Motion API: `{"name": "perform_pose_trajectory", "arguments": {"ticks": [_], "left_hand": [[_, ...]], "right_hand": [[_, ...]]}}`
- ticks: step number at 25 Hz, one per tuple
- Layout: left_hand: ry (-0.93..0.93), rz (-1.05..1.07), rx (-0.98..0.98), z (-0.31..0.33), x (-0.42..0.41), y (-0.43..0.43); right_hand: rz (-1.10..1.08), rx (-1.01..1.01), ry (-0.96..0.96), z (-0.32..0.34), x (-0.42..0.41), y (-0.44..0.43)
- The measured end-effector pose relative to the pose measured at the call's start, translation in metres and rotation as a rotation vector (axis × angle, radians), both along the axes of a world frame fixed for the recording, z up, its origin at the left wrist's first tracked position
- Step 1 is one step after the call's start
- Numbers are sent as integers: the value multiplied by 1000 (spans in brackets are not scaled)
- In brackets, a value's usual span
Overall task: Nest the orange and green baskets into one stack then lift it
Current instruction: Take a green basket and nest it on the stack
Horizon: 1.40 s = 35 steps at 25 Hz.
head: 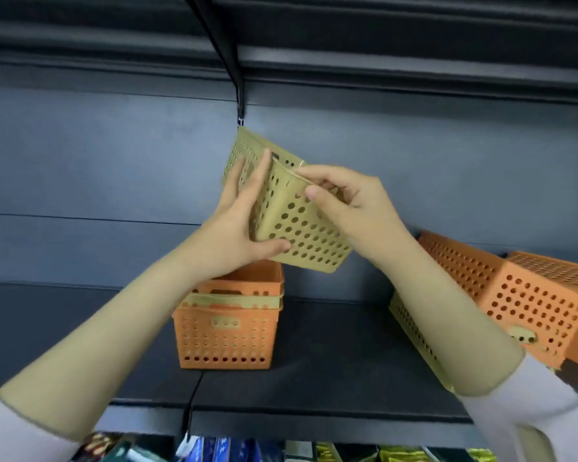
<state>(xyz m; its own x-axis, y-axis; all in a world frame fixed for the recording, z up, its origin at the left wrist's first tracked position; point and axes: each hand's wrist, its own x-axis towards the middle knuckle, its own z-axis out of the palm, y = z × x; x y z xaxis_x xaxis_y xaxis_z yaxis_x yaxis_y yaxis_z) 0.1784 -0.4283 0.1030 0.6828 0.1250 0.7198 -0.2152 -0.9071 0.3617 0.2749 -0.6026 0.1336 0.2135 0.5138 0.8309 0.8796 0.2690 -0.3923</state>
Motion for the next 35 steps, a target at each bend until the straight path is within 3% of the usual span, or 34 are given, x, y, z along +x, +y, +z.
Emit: {"name": "perform_pose_trajectory", "arguments": {"ticks": [8, 11, 13, 15, 17, 30, 35], "left_hand": [[155, -140, -186, -15, -38, 101], [177, -178, -238, -23, -38, 132], [183, -228, -296, -31, -38, 151], [197, -309, -379, -36, -36, 157], [176, -381, -439, -40, -33, 156], [57, -533, -474, -56, -22, 158], [107, -417, -394, -76, -39, 160]], "right_hand": [[-73, -241, -47, -2, -46, 87], [-423, -207, -177, -10, -28, 88], [-589, -214, -18, -28, -10, 76], [-368, -213, 316, -52, 0, 72], [-169, -159, 524, -67, 1, 76], [-88, 7, 539, -70, -5, 79], [-132, -51, 495, -94, -6, 78]]}}
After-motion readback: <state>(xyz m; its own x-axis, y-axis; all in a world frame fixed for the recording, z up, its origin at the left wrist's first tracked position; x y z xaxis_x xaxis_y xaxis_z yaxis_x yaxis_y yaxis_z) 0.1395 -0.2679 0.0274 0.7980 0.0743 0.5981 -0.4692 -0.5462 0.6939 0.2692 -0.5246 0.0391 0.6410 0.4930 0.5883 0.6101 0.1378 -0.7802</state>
